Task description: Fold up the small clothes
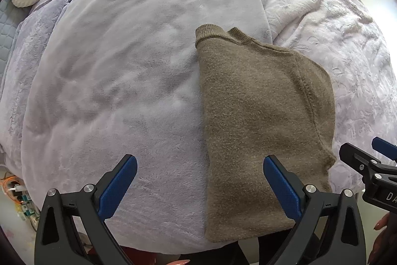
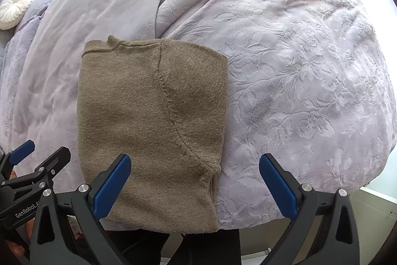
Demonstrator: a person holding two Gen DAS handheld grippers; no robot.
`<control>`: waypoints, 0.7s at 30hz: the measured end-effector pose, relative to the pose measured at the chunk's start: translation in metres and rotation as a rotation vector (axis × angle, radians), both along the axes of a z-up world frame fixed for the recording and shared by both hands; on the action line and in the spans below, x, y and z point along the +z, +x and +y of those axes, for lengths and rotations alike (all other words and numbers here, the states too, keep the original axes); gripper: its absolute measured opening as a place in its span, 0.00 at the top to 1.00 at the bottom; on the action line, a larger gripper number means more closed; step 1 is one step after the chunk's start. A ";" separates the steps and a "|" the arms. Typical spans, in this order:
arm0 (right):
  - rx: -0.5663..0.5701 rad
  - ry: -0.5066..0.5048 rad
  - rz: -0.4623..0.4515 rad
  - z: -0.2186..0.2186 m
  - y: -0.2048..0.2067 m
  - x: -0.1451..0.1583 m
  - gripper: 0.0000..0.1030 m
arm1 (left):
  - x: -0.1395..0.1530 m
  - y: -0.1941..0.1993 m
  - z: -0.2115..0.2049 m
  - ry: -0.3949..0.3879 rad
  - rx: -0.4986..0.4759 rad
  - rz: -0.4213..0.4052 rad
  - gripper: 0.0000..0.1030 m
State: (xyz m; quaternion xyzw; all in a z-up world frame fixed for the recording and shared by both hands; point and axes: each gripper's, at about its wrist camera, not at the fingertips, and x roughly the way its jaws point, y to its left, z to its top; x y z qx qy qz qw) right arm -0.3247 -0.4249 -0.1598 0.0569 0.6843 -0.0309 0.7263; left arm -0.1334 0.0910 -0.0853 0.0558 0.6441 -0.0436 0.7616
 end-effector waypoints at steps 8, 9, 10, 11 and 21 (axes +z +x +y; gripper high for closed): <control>-0.001 -0.002 0.000 0.000 0.000 -0.001 0.00 | 0.000 -0.001 0.000 0.010 0.004 -0.004 0.01; -0.001 -0.002 0.000 0.000 0.000 0.000 0.00 | 0.000 -0.001 0.000 0.010 0.004 -0.004 0.01; -0.001 -0.003 0.000 0.000 0.000 0.000 0.00 | 0.000 -0.001 0.000 0.012 0.004 -0.005 0.01; -0.001 -0.004 0.000 0.000 0.000 -0.001 0.00 | 0.000 -0.001 0.000 0.012 0.003 -0.006 0.01; -0.003 -0.004 0.006 -0.002 0.001 -0.002 0.00 | 0.000 0.000 -0.001 0.017 -0.008 -0.008 0.01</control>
